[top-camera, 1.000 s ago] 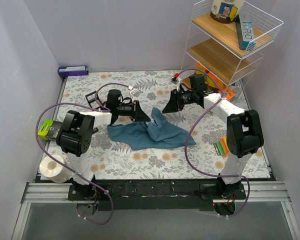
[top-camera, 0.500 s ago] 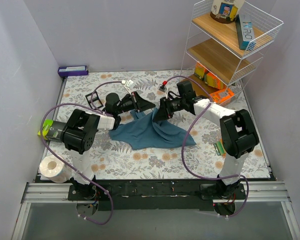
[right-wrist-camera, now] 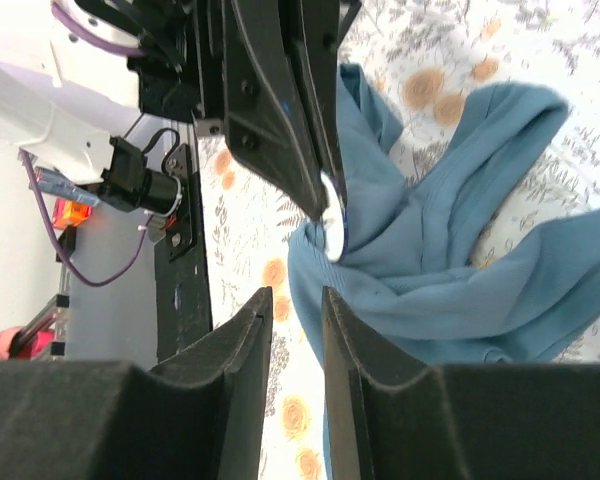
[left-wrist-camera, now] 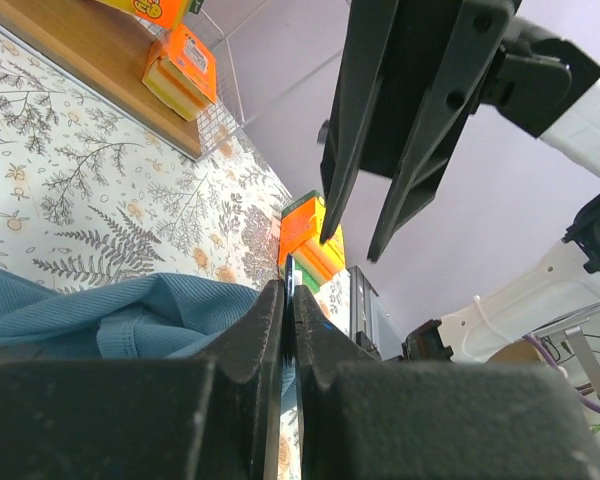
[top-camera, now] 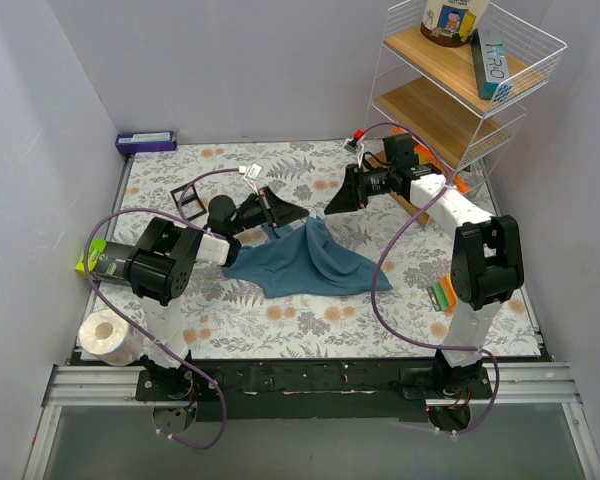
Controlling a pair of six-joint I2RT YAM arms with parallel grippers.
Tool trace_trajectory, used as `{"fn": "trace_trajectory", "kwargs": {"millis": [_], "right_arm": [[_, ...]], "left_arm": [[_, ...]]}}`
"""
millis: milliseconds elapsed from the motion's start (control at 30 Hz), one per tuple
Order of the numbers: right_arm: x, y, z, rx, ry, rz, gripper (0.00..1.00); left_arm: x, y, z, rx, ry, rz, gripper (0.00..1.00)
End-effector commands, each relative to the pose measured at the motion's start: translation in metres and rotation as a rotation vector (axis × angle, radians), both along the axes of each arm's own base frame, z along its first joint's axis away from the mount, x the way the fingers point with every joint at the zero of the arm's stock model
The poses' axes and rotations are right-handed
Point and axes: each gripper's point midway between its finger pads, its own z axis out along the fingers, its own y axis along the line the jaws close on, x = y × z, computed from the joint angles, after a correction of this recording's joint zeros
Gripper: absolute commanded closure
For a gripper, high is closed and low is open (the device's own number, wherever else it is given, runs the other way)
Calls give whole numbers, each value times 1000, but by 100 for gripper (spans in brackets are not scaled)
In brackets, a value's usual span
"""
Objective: Remove the brooch from the garment
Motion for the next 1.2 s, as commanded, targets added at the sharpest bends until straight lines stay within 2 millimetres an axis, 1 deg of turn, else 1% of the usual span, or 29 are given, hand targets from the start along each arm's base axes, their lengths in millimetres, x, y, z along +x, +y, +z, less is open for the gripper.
{"fn": "trace_trajectory", "kwargs": {"millis": [0, 33, 67, 100, 133, 333, 467, 533, 667, 733, 833, 867, 933, 1000, 1100, 1167], "right_arm": [[13, 13, 23, 40, -65, 19, 67], [17, 15, 17, 40, -48, 21, 67], [21, 18, 18, 55, -58, 26, 67], [20, 19, 22, 73, -39, 40, 67], [21, 21, 17, 76, -22, 47, 66], [18, 22, 7, 83, 27, 65, 62], [13, 26, 7, 96, 45, 79, 62], [9, 29, 7, 108, 57, 98, 63], [-1, 36, 5, 119, 81, 133, 68], [-3, 37, 5, 121, 92, 139, 69], [-6, 38, 4, 122, 104, 145, 77], [-6, 38, 3, 123, 106, 144, 82], [-6, 39, 2, 124, 117, 145, 85], [-6, 38, 4, 124, 113, 142, 85], [-5, 36, 4, 118, 116, 131, 80], [-3, 34, 3, 113, 113, 116, 80]], "left_arm": [[-16, 5, 38, -45, -112, -27, 100], [-16, 5, 40, -46, -114, -27, 100], [-16, 5, 40, -46, -114, -29, 100], [-16, 5, 43, -50, -117, -31, 100], [-16, 5, 44, -51, -116, -32, 100], [-12, 4, 50, -67, -100, -29, 100], [-11, 4, 49, -66, -85, -30, 100], [-10, 3, 49, -65, -84, -31, 100], [-8, 4, 48, -66, -79, -26, 100], [-7, 4, 47, -66, -76, -24, 100], [-7, 3, 49, -68, -79, -23, 100], [-7, 3, 49, -67, -76, -23, 100], [-7, 4, 48, -65, -75, -21, 100], [-6, 5, 47, -63, -73, -17, 100], [-4, 7, 46, -60, -69, -11, 100], [-2, 10, 45, -57, -68, -7, 100]]}}
